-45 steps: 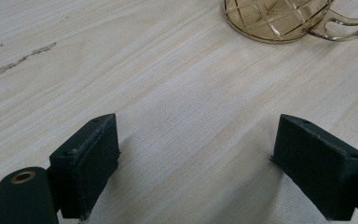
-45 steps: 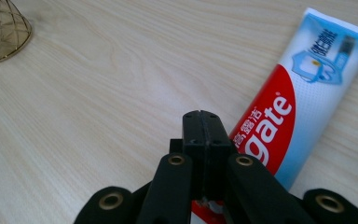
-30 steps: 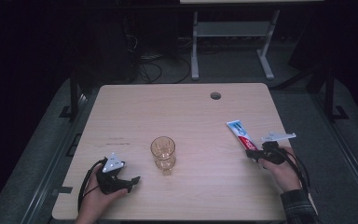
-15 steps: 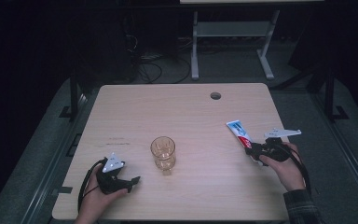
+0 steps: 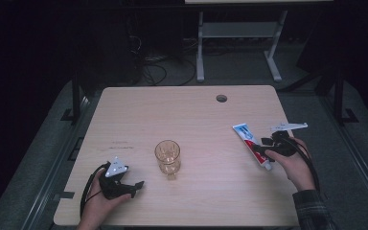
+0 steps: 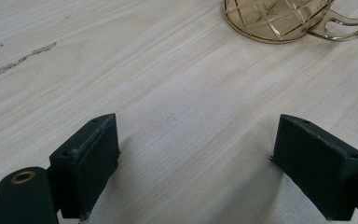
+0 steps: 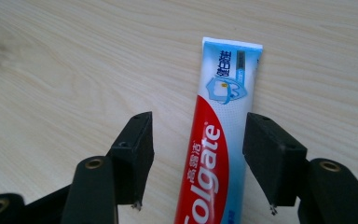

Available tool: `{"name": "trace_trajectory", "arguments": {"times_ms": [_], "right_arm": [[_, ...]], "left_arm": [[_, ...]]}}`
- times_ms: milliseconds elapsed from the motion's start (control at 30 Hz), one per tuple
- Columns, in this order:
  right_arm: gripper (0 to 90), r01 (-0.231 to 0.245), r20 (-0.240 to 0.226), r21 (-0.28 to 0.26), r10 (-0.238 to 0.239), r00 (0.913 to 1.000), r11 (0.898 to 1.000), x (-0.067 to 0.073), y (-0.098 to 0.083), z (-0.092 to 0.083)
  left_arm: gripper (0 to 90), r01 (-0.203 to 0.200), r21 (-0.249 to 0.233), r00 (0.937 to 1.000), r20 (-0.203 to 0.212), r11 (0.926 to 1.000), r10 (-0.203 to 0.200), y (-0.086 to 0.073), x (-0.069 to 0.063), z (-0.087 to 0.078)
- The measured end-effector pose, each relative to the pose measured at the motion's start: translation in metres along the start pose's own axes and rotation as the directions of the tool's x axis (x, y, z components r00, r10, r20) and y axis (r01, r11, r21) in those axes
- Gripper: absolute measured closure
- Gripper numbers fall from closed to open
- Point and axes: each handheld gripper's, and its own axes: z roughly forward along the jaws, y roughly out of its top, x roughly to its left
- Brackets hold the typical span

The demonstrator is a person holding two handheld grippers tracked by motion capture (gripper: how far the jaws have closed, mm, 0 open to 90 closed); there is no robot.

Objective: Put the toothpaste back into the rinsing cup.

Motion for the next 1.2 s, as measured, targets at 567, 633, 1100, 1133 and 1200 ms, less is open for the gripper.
{"name": "trace_trajectory", "arguments": {"times_ms": [567,633,1100,1133,1200], "right_arm": [[37.3,-0.026,0.014,0.057,0.025,0.9996,0.998,-0.014,0.034,0.03],[37.3,-0.023,0.026,0.066,0.022,0.9994,0.998,-0.016,0.037,0.033],[36.3,-0.047,0.035,0.125,0.043,0.9985,0.991,-0.027,0.049,0.058],[36.2,-0.048,0.033,0.13,0.044,0.9985,0.99,-0.028,0.048,0.061],[36.2,-0.057,0.038,0.146,0.052,0.9979,0.988,-0.028,0.048,0.063]], "left_arm": [[13.0,-0.001,0.001,1.0,0.001,1.0,0.001,0.0,0.0,0.0],[13.0,-0.001,0.001,1.0,0.001,1.0,0.001,0.0,0.0,0.0],[13.0,-0.002,0.0,1.0,0.002,1.0,0.002,0.0,0.0,0.0],[13.0,-0.002,0.002,1.0,0.003,1.0,0.002,0.0,0.0,0.0],[13.0,-0.003,0.003,1.0,0.004,1.0,0.003,0.0,0.0,0.0]]}}
